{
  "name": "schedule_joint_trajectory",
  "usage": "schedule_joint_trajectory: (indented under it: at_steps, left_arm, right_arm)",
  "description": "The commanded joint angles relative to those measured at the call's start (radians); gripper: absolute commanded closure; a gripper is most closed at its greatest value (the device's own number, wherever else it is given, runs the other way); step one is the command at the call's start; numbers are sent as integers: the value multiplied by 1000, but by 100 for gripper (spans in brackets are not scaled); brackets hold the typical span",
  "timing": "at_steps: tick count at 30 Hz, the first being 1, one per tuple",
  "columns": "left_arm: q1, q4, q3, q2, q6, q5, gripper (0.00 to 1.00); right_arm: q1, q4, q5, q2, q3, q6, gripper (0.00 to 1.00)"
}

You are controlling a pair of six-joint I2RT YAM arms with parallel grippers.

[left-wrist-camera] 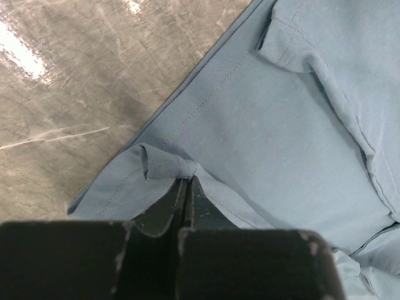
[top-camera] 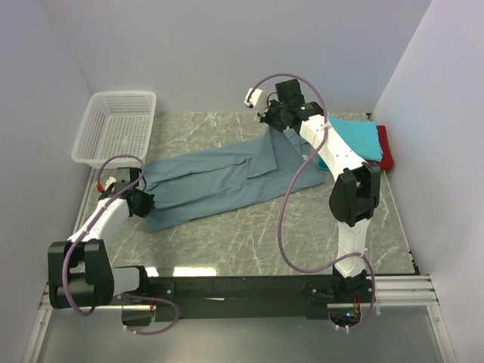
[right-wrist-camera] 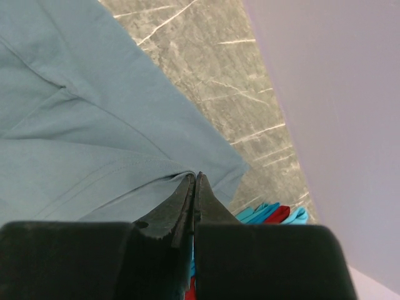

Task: Fold and stack the t-shirts
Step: Fold the tshirt

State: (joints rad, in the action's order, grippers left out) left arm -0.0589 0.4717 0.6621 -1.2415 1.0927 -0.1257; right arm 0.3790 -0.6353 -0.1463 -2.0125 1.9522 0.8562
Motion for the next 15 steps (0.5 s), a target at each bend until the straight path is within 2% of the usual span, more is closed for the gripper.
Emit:
schedule_joint_trajectory:
  at_steps: [1, 15]
  left_arm:
    - [-7, -24, -1, 7, -14, -14, 100]
    - [-7, -16, -1, 22, -17, -38, 100]
  right_arm:
    - [11, 29, 19, -34, 51, -13, 100]
    - [14, 43, 45, -81, 79, -19, 100]
